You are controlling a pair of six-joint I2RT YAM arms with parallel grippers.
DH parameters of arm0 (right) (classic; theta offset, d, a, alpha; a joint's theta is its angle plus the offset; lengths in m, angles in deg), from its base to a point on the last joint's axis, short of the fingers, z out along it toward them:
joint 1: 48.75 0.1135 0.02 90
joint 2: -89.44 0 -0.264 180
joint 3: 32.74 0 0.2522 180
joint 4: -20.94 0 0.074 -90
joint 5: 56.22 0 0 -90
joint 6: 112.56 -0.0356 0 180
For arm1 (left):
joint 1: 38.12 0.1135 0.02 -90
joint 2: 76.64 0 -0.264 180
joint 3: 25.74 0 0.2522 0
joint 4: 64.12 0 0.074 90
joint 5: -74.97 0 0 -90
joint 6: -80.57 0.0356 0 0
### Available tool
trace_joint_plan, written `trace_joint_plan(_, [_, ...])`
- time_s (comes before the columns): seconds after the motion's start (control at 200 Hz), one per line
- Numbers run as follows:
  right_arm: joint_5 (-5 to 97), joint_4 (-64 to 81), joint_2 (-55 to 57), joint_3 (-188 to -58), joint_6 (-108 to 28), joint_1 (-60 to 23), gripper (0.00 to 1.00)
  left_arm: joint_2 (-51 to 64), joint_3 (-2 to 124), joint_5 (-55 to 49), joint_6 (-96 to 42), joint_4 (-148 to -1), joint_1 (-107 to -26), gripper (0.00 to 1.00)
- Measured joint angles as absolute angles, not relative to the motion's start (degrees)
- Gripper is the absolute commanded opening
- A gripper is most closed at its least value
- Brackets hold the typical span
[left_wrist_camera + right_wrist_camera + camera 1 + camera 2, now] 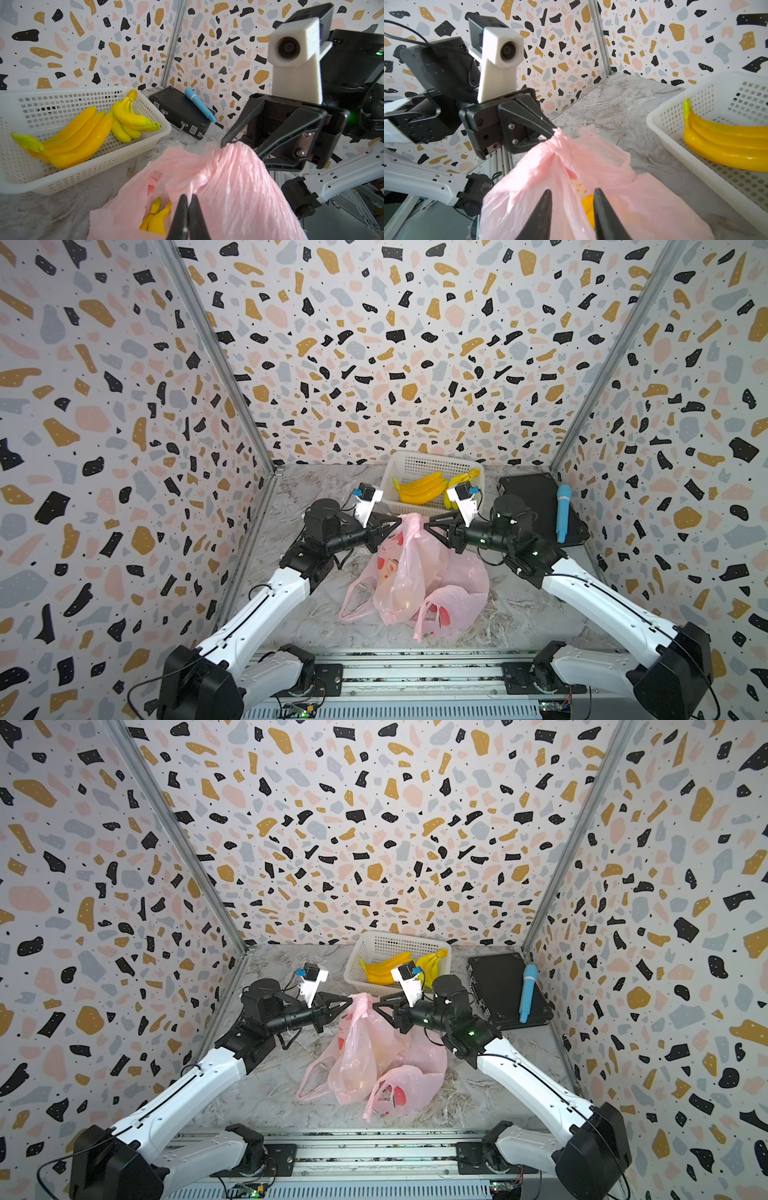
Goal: Place the banana into a plastic bag & tie a knot
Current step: Tie the plastic bag at the center of the board.
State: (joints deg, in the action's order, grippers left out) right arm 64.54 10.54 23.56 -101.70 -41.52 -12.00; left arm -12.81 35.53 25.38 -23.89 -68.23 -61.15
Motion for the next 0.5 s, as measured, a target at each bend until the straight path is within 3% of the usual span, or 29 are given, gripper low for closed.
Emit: trace_joint_plan(0.501, [70.6,9.6,24.6,-99.7,-49.4,-7.8,0.42,-12.8,35.2,25.4,-24.5,-67.1,-61.2,0.0])
